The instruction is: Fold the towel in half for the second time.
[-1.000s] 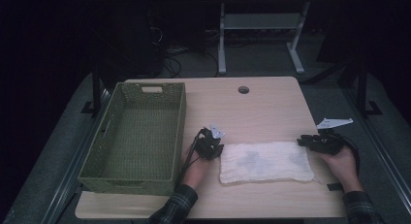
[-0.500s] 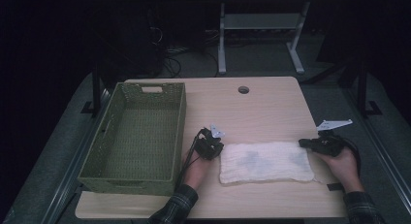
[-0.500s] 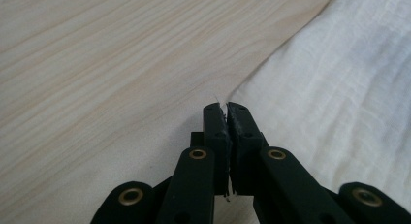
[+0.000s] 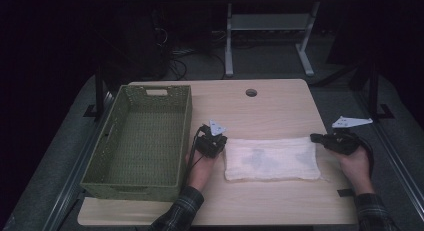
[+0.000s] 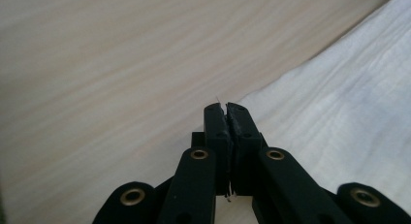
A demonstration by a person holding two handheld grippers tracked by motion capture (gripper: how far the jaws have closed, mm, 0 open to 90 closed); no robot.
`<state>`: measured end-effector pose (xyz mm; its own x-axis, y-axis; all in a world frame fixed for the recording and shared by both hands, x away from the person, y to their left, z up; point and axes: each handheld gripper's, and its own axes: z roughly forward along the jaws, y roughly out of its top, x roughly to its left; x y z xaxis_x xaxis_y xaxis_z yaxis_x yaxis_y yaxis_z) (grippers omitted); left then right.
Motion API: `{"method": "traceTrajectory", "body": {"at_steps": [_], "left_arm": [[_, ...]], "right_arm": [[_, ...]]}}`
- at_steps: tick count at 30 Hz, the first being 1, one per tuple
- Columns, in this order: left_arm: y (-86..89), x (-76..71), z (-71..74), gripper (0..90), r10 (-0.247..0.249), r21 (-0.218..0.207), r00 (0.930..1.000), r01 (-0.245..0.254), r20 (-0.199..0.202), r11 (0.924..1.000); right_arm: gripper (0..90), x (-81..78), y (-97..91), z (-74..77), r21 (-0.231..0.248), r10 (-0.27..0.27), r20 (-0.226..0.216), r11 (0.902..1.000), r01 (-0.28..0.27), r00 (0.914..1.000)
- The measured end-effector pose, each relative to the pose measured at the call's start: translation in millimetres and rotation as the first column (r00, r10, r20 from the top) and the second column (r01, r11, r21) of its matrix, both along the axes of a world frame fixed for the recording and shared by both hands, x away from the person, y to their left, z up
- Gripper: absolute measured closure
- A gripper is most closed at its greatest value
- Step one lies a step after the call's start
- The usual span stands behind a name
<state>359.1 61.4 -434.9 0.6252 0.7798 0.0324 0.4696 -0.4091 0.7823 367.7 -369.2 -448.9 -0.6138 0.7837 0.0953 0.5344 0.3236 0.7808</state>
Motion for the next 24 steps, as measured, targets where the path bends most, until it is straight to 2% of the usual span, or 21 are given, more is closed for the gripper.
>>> {"method": "traceTrajectory", "body": {"at_steps": [4,6,11,18,24], "left_arm": [[1.9,-5.4,3.9,88.0,-0.005,-0.005,0.9997,0.006,0.023,1.0],[2.4,-10.1,4.9,88.1,-0.015,-0.007,0.9996,0.015,0.023,0.9999],[2.8,-23.3,7.5,88.0,-0.034,-0.01,0.9989,0.034,0.031,0.9994],[3.3,-39.9,6.0,87.9,-0.06,-0.014,0.9982,0.06,0.012,0.9981],[6.3,-50.7,1.5,87.9,-0.065,-0.006,0.9979,0.065,-0.01,0.9979]], "right_arm": [[86.9,-0.3,1.8,3.3,0.009,-0.001,0.024,1.0,0.001,0.9997],[86.9,-4.4,2.5,2.9,-0.004,0.004,0.031,1.0,-0.004,0.9995],[86.9,-19.7,-2.0,3.3,0.024,0.016,0.03,0.9996,-0.017,0.9994],[86.9,-42.0,-6.7,6.3,0.037,0.024,0.031,0.999,-0.025,0.9993],[86.8,-54.2,-2.5,2.9,0.018,0.042,0.019,0.9989,-0.043,0.9989]]}}
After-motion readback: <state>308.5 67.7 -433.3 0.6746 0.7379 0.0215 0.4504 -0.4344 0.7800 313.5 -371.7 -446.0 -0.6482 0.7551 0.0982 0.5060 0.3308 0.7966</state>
